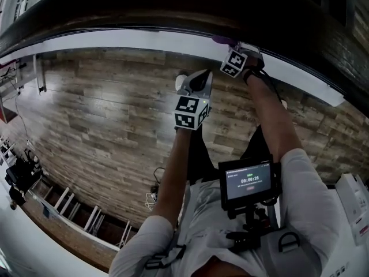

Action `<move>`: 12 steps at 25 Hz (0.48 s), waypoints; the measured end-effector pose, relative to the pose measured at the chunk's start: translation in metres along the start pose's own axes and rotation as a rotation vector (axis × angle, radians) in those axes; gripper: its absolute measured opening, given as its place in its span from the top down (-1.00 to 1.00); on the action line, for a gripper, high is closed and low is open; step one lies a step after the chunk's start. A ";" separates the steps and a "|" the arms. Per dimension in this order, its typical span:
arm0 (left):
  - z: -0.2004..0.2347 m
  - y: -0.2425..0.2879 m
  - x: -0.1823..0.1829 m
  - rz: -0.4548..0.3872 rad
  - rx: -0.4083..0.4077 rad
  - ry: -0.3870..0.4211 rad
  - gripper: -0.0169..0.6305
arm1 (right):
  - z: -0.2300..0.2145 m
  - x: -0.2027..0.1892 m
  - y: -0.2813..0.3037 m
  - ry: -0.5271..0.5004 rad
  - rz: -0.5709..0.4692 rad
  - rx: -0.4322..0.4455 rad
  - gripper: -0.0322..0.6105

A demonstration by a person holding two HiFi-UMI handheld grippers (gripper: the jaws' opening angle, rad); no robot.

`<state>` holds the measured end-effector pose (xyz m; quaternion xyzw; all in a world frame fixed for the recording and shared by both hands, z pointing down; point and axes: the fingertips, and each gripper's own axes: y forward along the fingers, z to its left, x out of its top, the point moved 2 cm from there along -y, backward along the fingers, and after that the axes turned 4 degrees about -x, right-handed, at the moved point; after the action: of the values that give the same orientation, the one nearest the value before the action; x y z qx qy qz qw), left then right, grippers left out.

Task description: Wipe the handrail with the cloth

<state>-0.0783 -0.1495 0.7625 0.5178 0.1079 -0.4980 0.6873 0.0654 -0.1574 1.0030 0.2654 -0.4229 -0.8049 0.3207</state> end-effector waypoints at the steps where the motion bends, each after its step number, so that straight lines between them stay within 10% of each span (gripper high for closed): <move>1: -0.005 0.003 -0.002 0.010 -0.007 0.013 0.95 | -0.001 -0.011 -0.001 -0.007 0.015 -0.024 0.34; 12: -0.054 0.038 -0.007 0.054 -0.056 0.086 0.95 | -0.008 -0.124 -0.018 0.083 0.103 -0.089 0.25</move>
<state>-0.0318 -0.1023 0.7664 0.5220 0.1374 -0.4533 0.7093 0.1462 -0.0615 1.0029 0.2618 -0.3861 -0.7936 0.3906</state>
